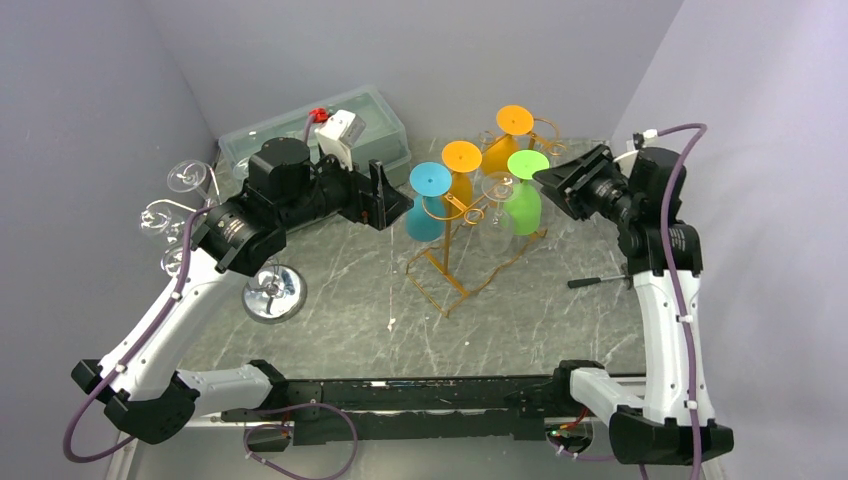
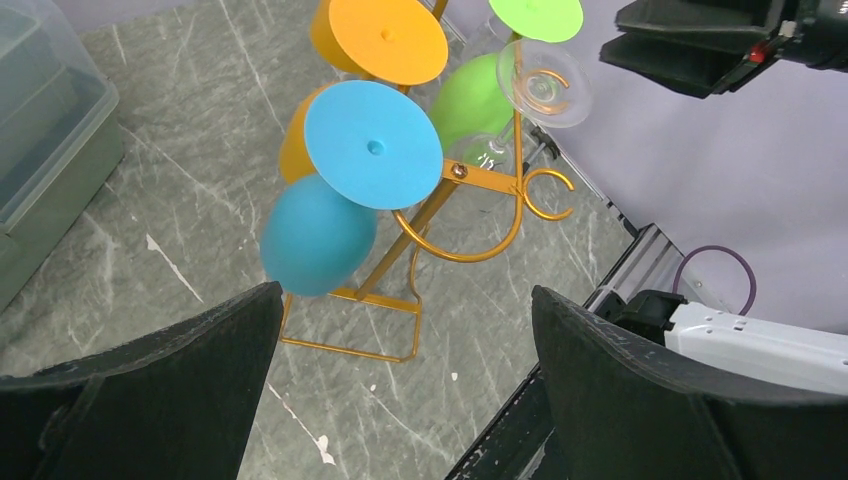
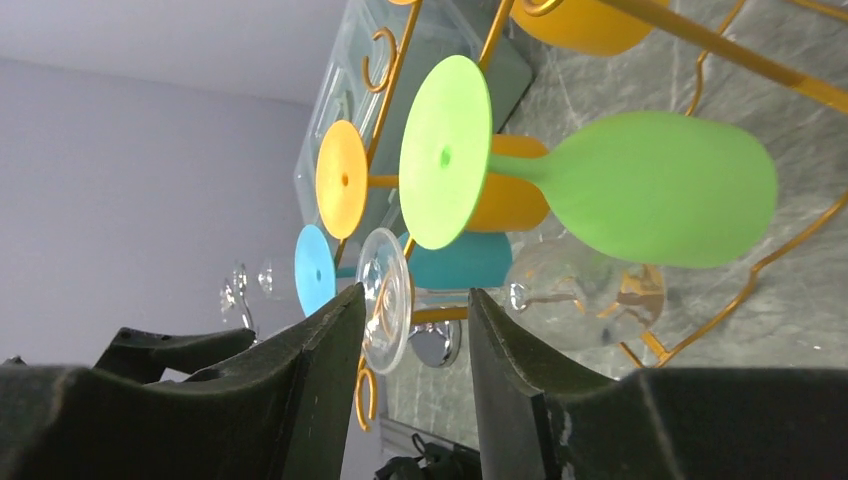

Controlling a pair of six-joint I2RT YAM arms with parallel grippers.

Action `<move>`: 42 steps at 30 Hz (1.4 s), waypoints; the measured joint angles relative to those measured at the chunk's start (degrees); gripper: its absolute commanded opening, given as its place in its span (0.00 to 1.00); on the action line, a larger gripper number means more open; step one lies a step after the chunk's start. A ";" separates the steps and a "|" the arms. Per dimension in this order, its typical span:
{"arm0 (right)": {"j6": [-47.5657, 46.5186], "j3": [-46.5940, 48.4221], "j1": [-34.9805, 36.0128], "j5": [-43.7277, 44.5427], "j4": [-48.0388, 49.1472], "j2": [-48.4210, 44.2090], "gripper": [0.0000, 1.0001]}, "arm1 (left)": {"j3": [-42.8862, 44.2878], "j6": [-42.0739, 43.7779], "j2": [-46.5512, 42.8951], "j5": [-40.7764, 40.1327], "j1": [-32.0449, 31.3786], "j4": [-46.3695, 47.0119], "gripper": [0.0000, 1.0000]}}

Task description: Take the wine glass off the wine glass rack

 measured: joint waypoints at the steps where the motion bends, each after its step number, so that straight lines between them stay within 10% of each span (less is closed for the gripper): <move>1: 0.66 -0.39 0.96 0.31 0.90 0.57 0.43 | 0.00 -0.04 0.00 -0.09 0.00 0.00 0.99; 42: 12.28 -10.05 2.47 8.50 15.47 0.98 0.00 | 0.00 -1.20 0.26 -2.54 0.00 1.14 0.99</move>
